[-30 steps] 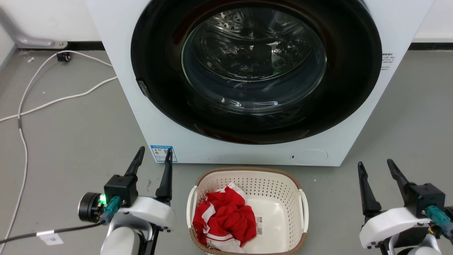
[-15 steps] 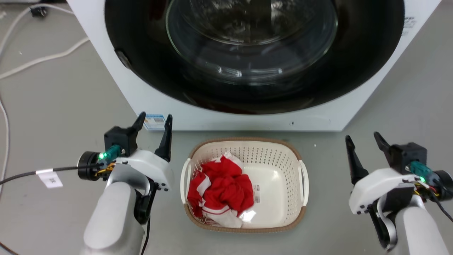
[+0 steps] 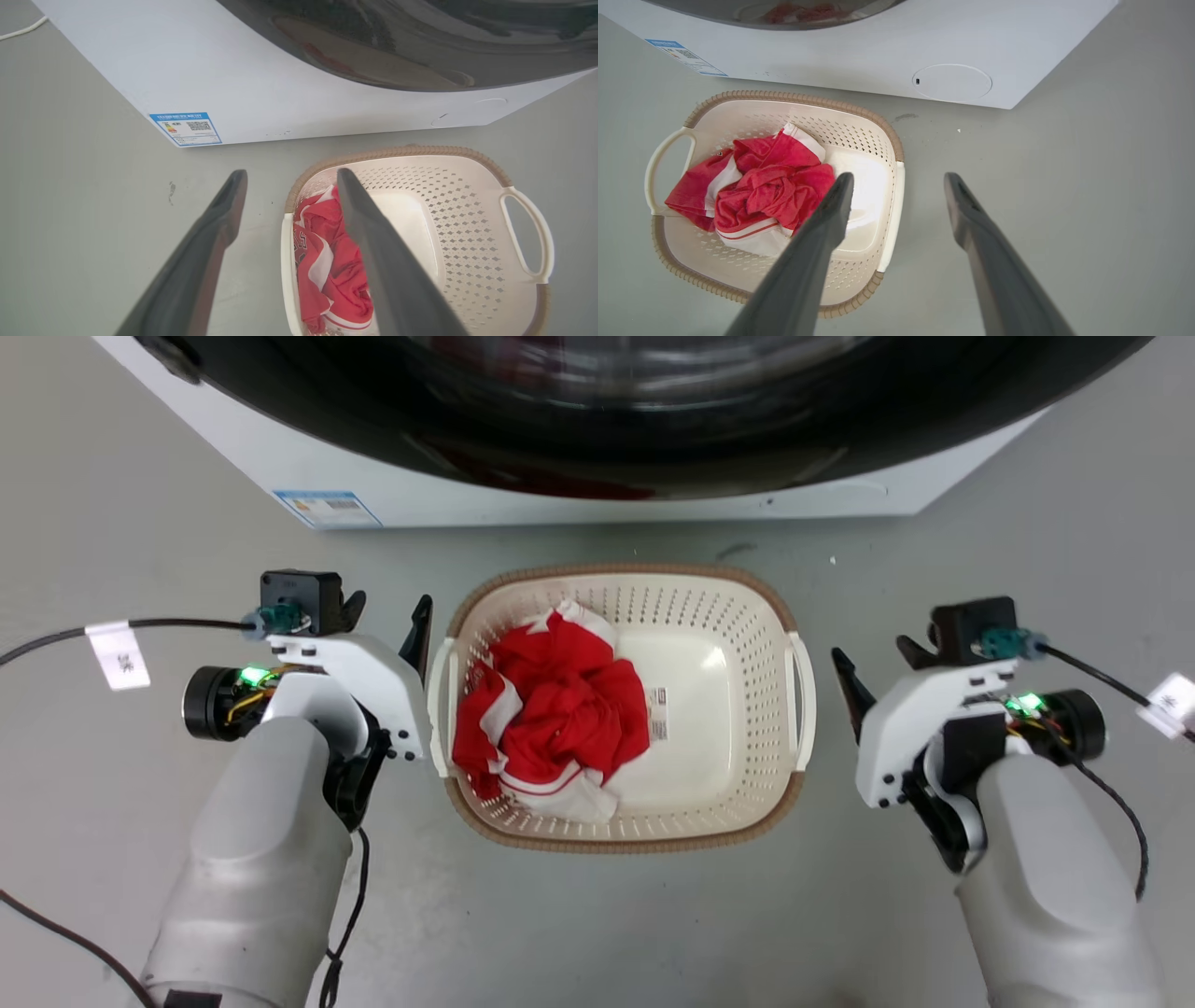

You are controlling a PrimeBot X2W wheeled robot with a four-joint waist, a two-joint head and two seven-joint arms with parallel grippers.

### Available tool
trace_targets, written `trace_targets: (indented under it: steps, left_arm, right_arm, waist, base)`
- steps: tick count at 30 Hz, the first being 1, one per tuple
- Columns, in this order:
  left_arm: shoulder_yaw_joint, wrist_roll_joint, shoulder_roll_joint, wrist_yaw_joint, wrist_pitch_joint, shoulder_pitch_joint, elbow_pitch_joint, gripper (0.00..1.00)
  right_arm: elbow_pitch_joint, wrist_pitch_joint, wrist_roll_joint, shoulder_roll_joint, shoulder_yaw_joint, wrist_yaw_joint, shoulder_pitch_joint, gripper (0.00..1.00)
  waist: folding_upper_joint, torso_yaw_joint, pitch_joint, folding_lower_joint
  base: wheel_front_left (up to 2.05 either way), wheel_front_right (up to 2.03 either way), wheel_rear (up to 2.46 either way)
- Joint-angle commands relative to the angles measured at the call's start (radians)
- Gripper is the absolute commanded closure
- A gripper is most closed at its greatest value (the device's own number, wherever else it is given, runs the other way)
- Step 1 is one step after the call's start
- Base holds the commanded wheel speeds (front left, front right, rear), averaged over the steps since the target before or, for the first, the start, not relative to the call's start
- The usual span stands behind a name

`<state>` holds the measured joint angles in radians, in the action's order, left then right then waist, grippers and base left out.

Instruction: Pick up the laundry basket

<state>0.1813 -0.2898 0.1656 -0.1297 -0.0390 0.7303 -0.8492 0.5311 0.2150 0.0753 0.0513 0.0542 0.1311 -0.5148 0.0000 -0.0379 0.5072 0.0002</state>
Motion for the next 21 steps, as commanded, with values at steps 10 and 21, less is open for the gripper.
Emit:
trace_targets:
  steps: [10,21]
  left_arm:
    - [0.122,-0.116,0.027,-0.001,0.07,0.116,-0.182,0.0]
    - [0.215,-0.204,0.044,-0.001,0.131,0.213,-0.285,0.0]
  right_arm:
    - [0.284,0.037,0.09,-0.002,0.097,-0.001,-0.2,0.0]
    - [0.508,0.034,0.205,-0.002,0.216,-0.001,-0.365,0.0]
  waist:
    - [0.0,-0.026,0.159,-0.0002]
    - [0.0,-0.028,0.248,-0.0002]
  base:
    - [0.0,0.0,0.0]
    - [0.0,0.0,0.0]
